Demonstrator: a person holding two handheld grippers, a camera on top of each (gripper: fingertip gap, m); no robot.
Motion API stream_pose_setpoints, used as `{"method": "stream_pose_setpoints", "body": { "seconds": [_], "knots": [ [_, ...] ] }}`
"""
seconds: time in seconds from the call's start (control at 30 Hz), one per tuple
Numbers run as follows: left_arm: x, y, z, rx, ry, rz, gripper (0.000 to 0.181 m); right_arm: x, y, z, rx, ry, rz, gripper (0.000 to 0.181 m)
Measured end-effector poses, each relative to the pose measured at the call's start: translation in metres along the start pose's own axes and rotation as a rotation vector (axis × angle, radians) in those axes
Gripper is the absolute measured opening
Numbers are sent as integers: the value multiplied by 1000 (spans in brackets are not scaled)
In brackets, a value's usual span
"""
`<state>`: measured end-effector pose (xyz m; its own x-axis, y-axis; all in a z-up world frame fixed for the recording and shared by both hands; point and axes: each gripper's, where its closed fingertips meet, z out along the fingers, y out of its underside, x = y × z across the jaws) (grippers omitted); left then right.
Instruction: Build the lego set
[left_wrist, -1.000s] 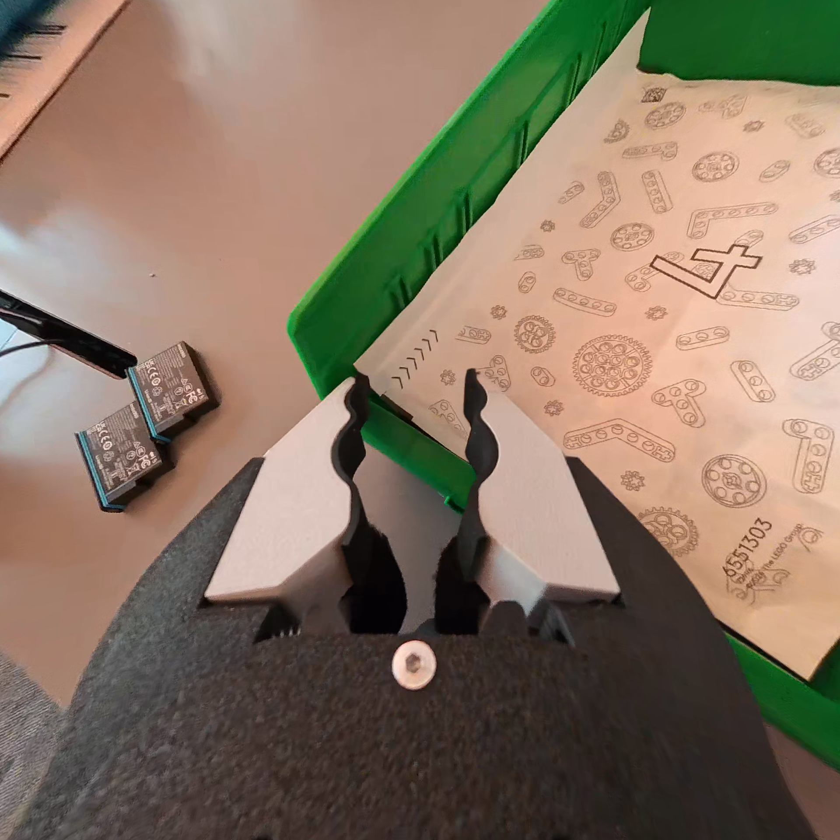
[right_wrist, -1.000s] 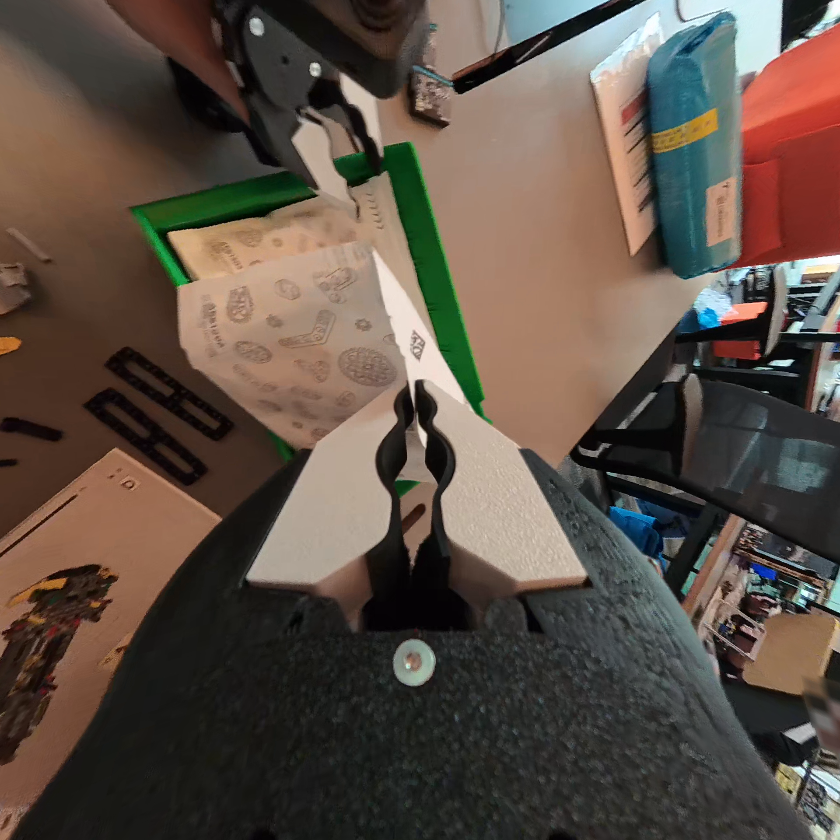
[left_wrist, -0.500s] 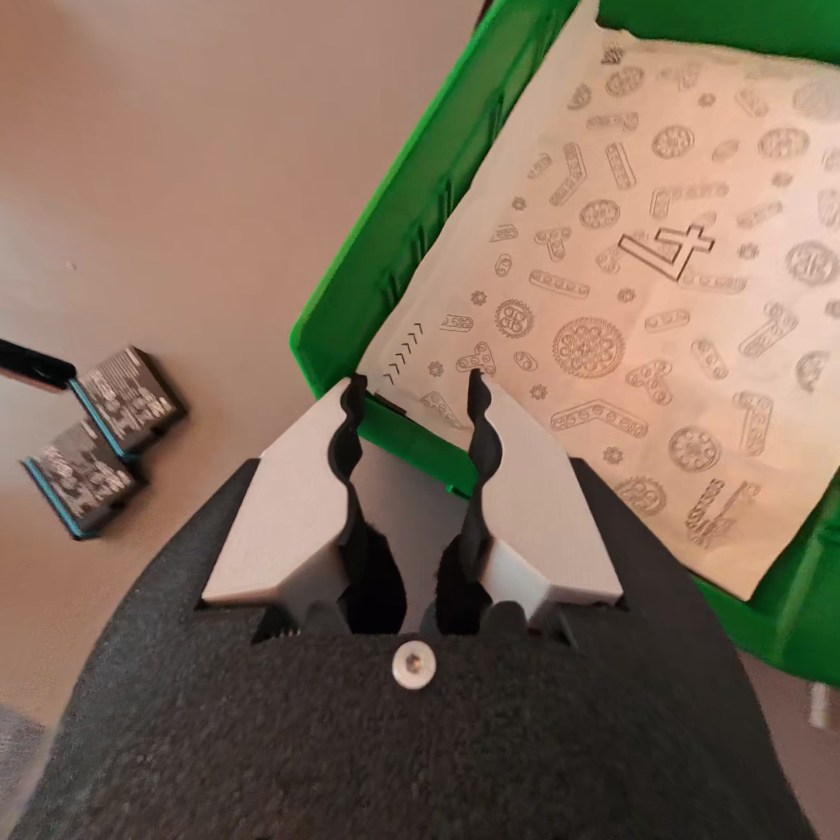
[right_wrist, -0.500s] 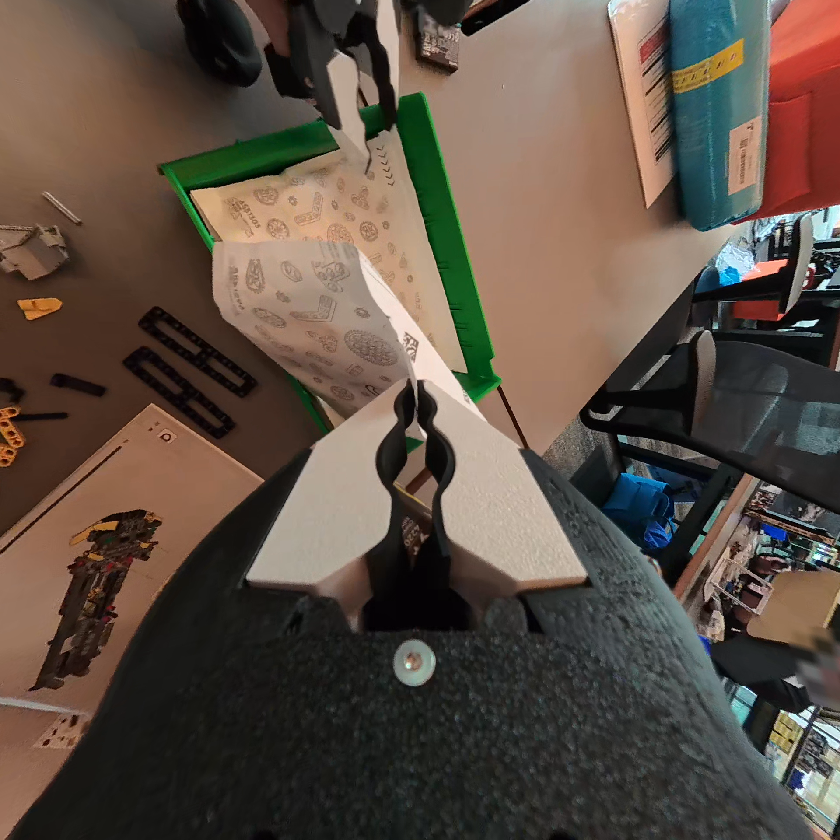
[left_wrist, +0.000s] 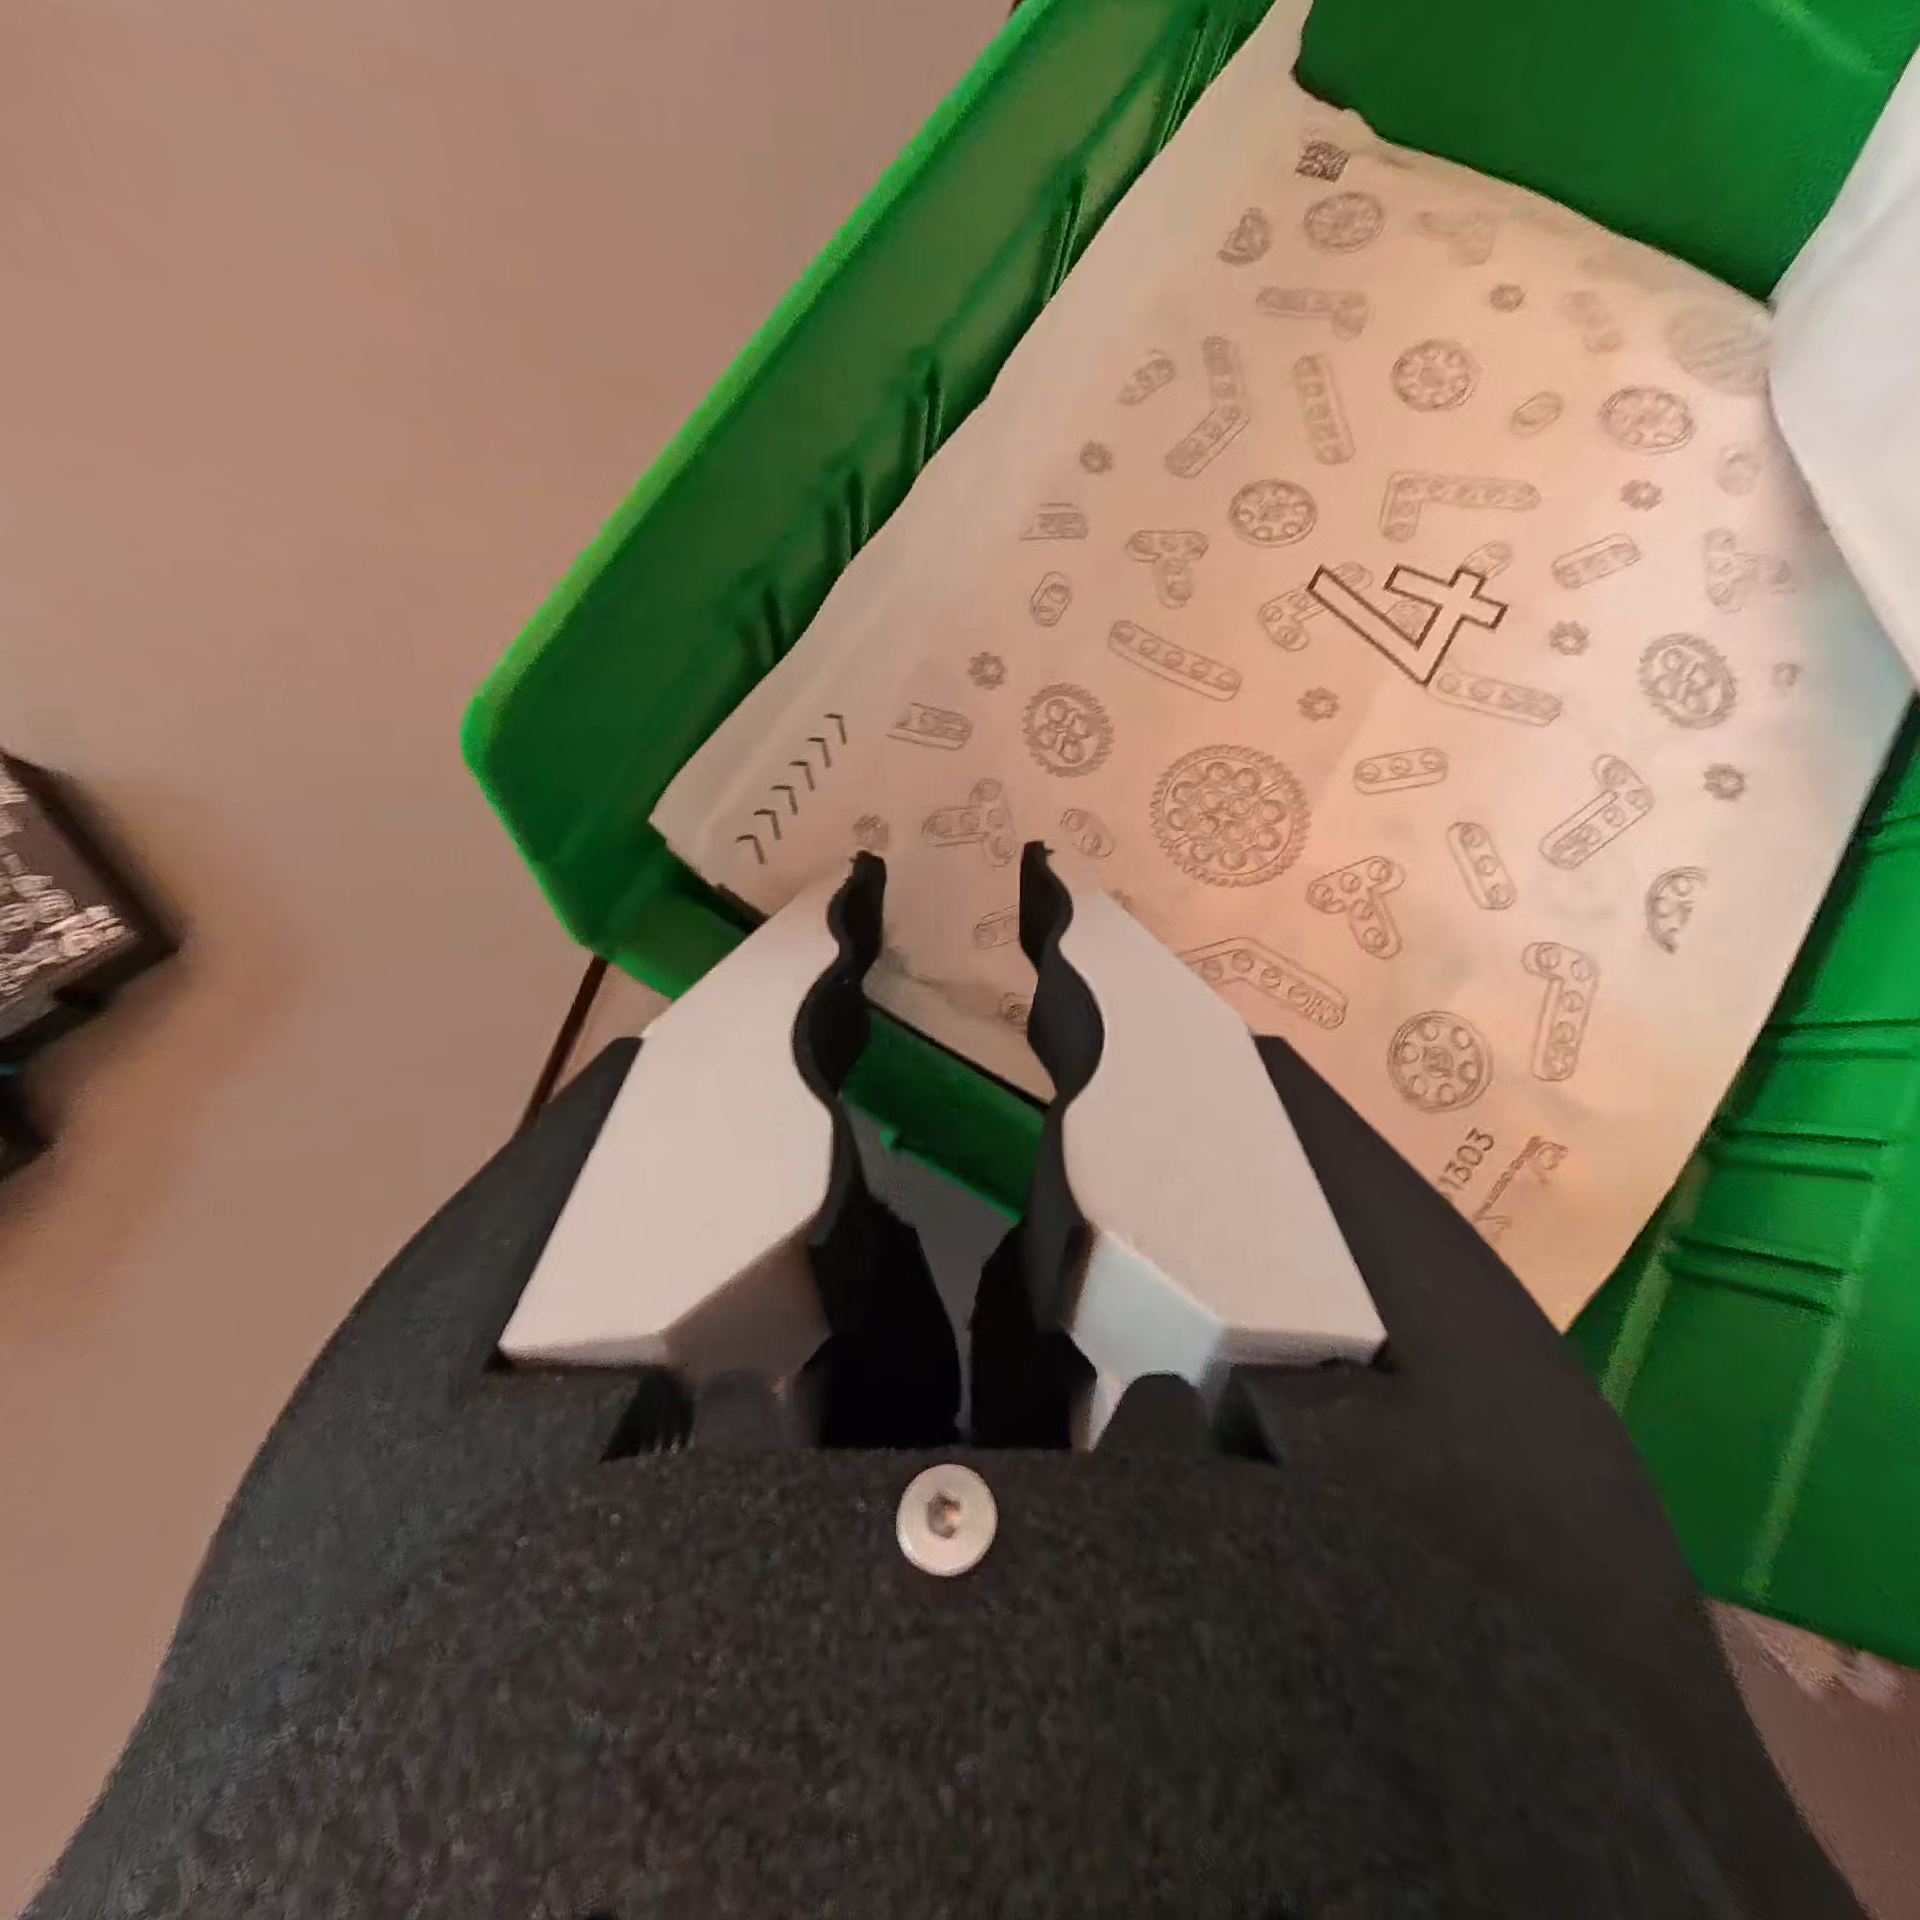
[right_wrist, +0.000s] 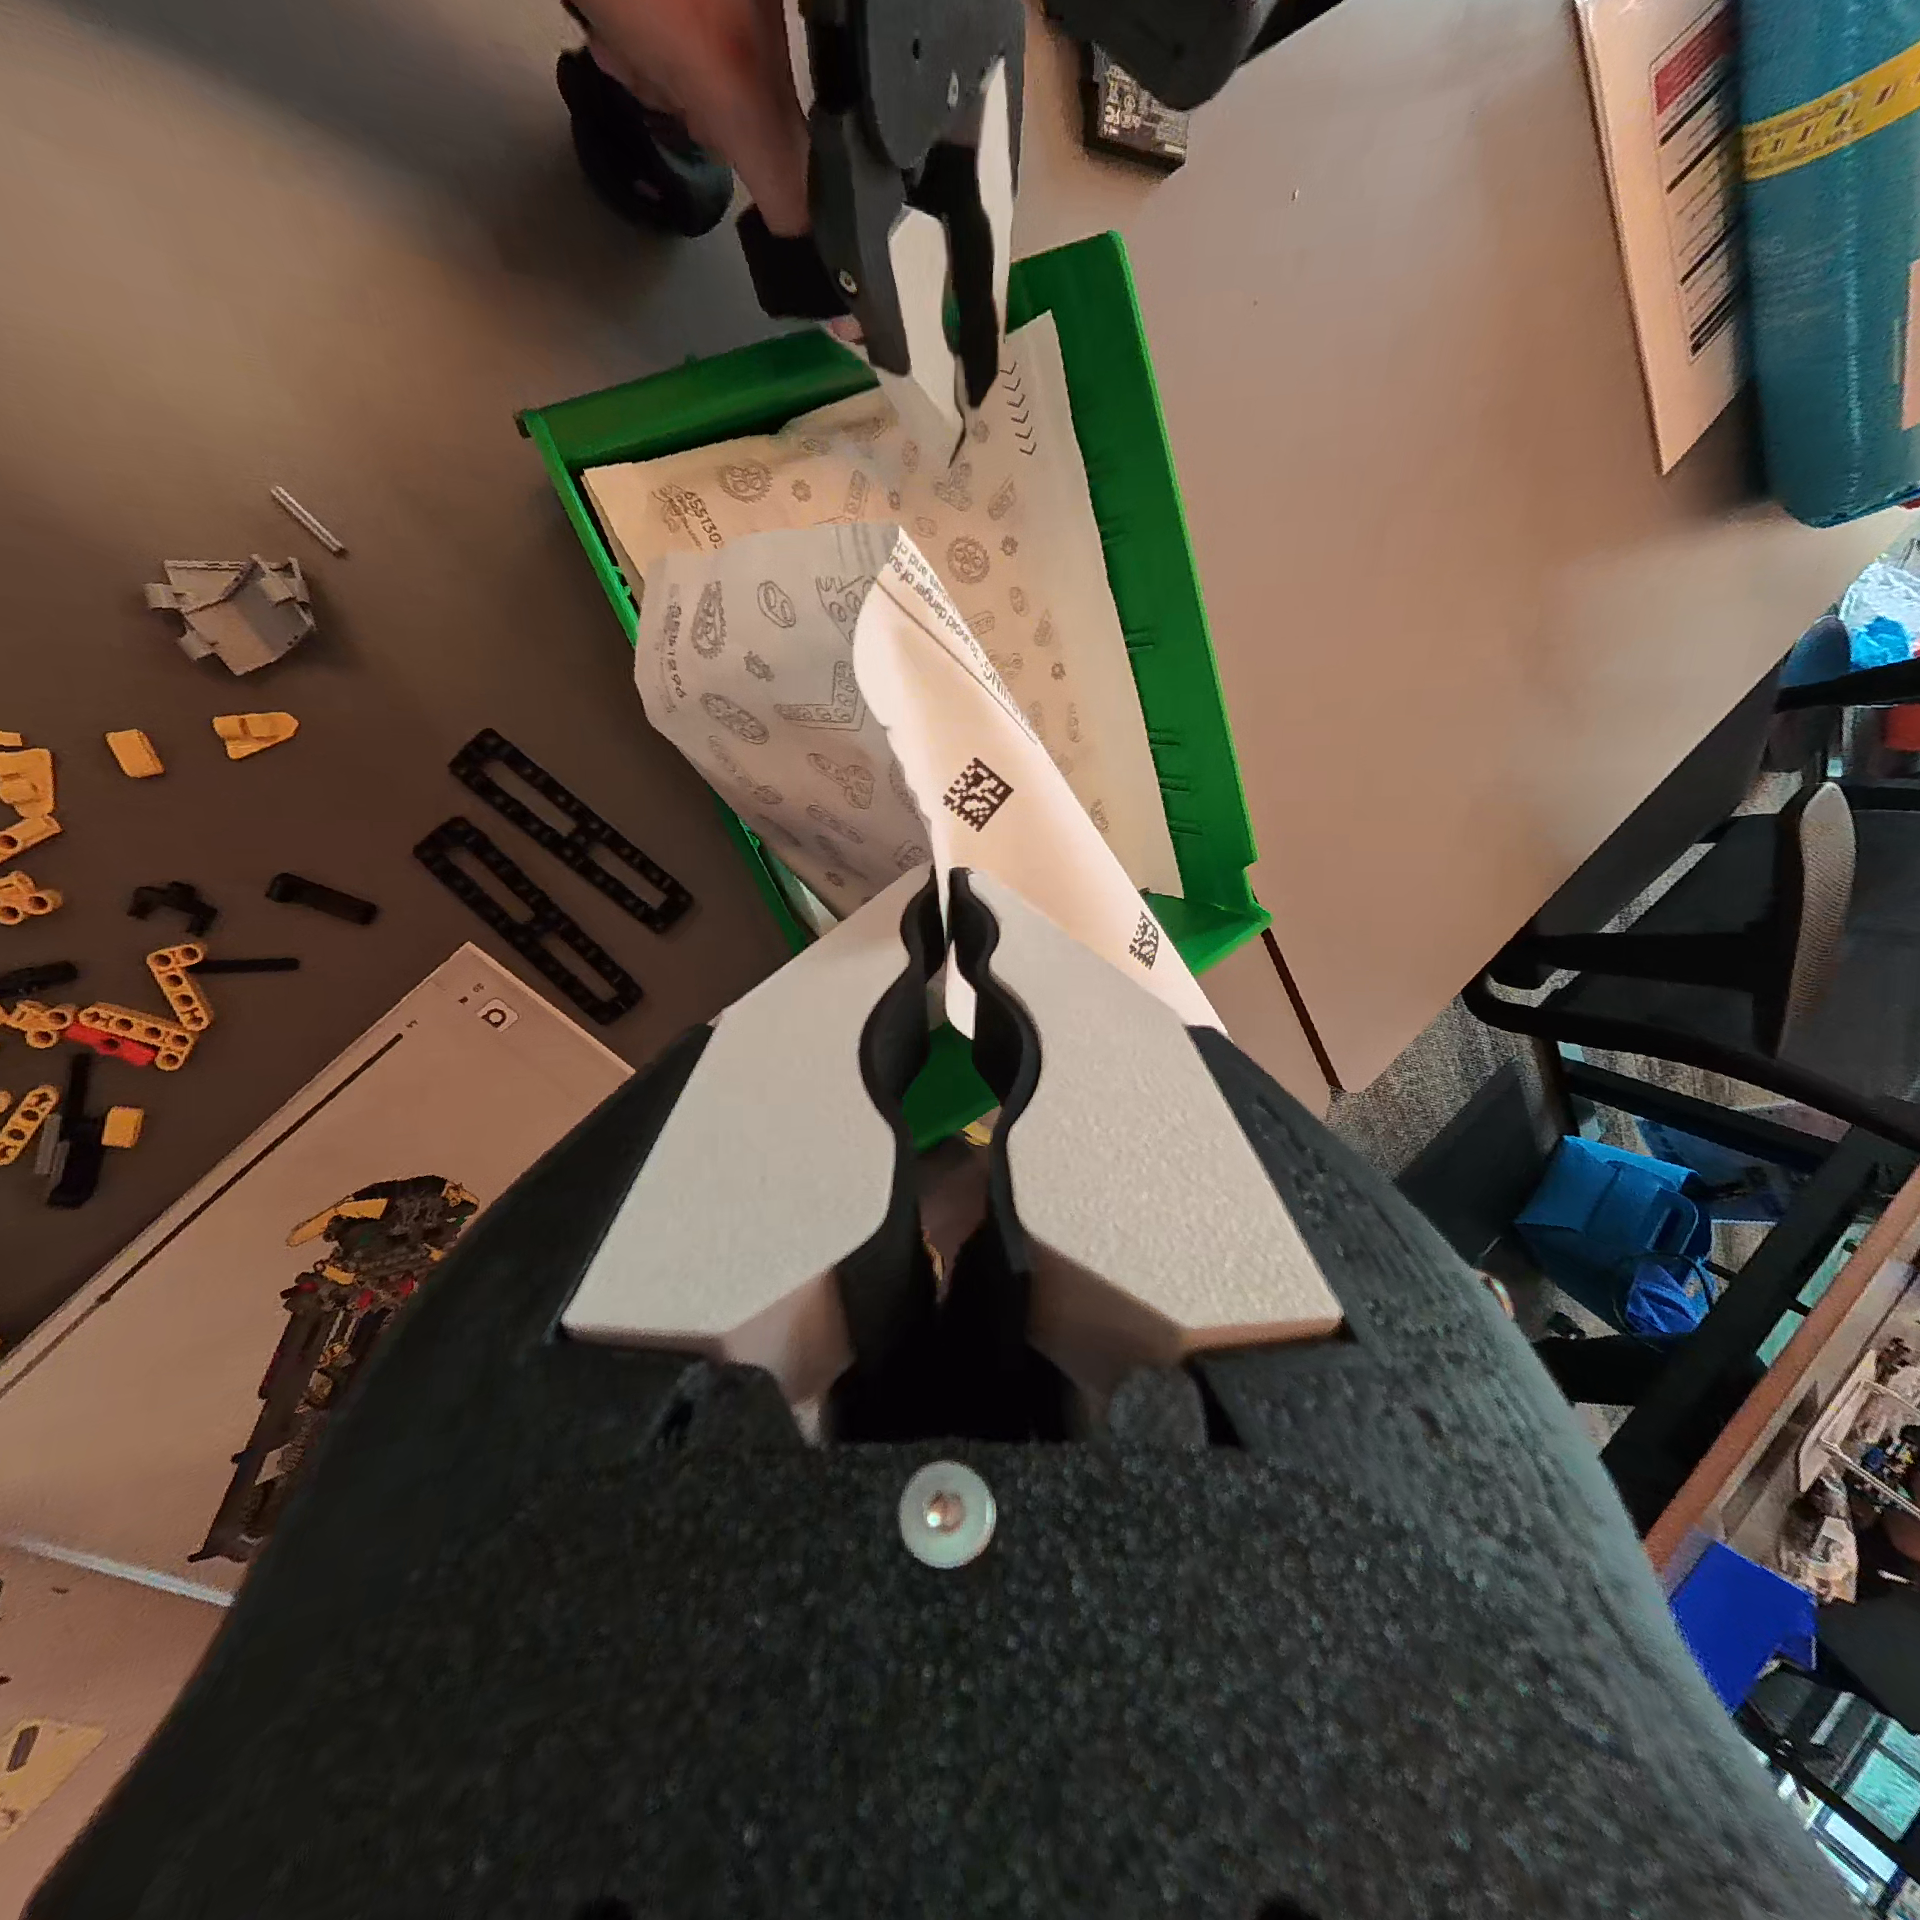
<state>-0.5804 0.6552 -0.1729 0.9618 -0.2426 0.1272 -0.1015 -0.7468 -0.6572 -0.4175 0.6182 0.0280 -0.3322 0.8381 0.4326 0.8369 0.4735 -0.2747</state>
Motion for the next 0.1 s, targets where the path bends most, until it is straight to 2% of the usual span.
{"method": "stream_pose_setpoints", "body": {
  "seconds": [0.03, 0.1],
  "knots": [
    [-5, -2, -4, 17, -44, 10, 28, 0, 0, 0, 1, -1, -1, 0],
    [-17, -7, -14, 55, -148, 18, 32, 0, 0, 0, 0, -2, -4, 0]
  ]
}}
